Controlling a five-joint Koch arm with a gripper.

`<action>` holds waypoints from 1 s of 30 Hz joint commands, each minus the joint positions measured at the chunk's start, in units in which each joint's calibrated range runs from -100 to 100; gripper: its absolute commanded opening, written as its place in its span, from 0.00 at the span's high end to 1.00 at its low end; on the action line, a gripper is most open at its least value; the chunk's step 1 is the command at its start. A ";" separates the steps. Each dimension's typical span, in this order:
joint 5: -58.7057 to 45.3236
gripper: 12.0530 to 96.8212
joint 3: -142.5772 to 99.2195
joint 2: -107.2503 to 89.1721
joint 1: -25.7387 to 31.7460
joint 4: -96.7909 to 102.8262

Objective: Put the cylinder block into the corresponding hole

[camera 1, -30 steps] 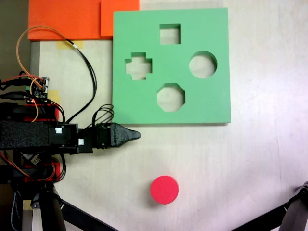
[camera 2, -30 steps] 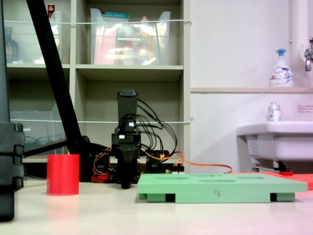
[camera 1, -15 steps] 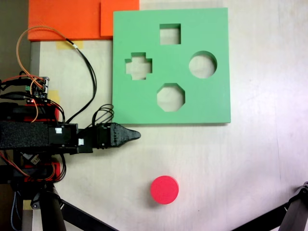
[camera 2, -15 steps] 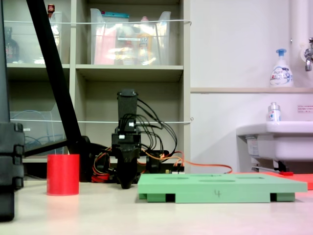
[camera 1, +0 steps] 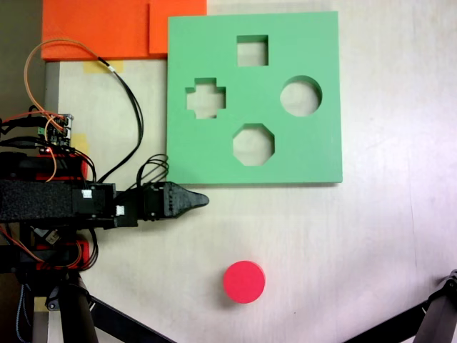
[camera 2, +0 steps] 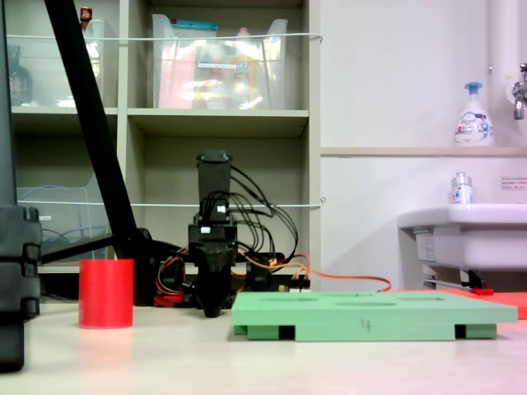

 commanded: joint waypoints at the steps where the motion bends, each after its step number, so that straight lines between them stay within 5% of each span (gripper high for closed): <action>1: 5.27 0.52 -1.76 -0.41 -1.47 -0.37; 8: 25.45 0.53 -1.76 -0.41 -8.40 25.34; 22: 53.14 0.53 -1.76 -0.41 -4.74 56.73; 28: 52.89 0.22 -1.76 -0.41 -4.15 57.30; 30: 52.45 0.20 -1.76 0.99 -4.15 59.71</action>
